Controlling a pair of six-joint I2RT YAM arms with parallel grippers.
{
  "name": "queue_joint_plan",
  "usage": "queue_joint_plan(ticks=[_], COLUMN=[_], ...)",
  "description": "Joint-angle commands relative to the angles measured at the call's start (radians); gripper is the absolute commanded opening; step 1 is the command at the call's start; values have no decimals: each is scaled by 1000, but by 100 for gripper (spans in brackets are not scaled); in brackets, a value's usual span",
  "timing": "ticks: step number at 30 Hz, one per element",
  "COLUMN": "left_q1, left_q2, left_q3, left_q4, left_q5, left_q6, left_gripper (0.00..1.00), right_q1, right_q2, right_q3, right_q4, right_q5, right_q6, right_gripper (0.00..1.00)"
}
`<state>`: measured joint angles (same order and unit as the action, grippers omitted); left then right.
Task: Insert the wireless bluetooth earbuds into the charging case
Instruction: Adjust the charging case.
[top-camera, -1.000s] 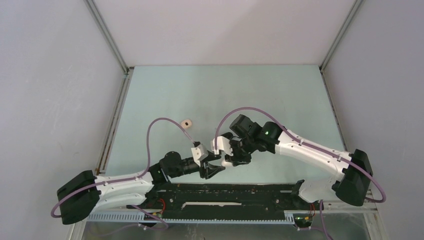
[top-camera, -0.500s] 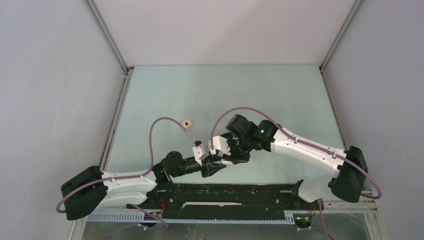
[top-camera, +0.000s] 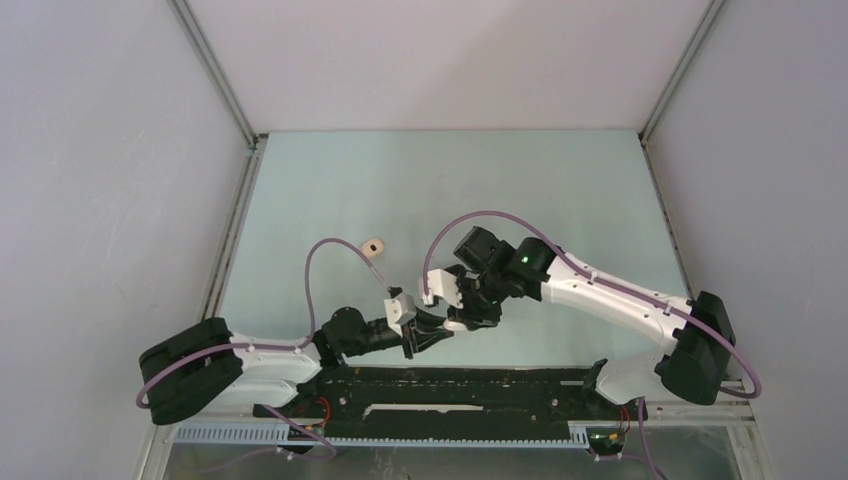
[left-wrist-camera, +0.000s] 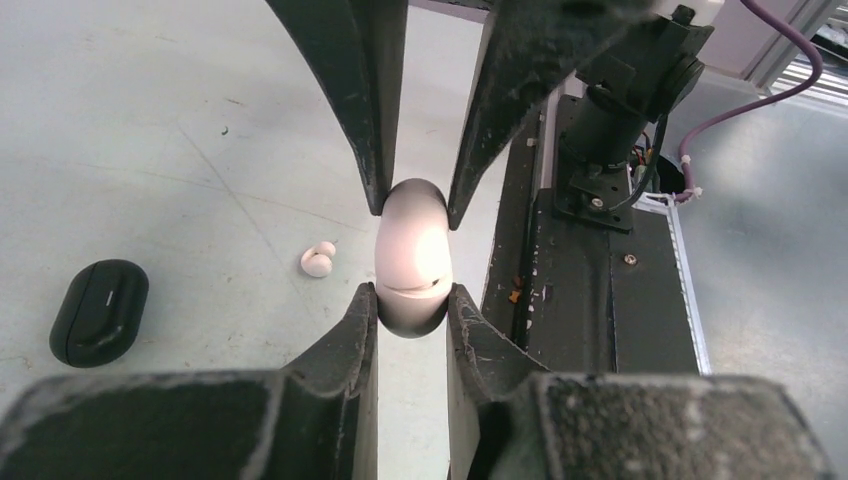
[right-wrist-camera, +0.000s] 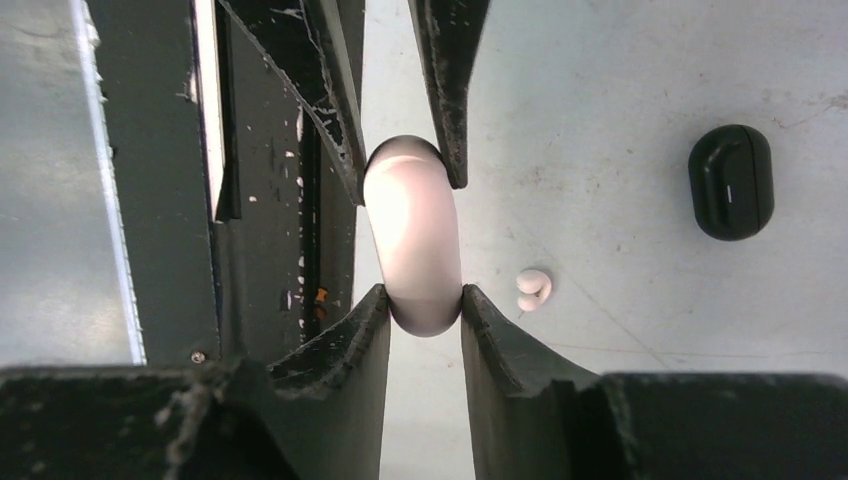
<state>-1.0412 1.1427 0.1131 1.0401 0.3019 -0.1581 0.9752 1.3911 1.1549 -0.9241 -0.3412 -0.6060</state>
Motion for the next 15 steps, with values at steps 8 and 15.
queue_joint_plan(ticks=[8,15], left_q1=[-3,3], left_q2=[78,48], left_q3=[-44,-72], left_q4=[231,257], left_q5=[82,40], left_q6=[1,-13], left_gripper=[0,0], right_q1=[-200,-363], right_q2=[-23,-128], right_q3=[94,106], right_q4=[23,-10], right_q5=[-243,-383], right_q6=[74,56], right_gripper=[36,38])
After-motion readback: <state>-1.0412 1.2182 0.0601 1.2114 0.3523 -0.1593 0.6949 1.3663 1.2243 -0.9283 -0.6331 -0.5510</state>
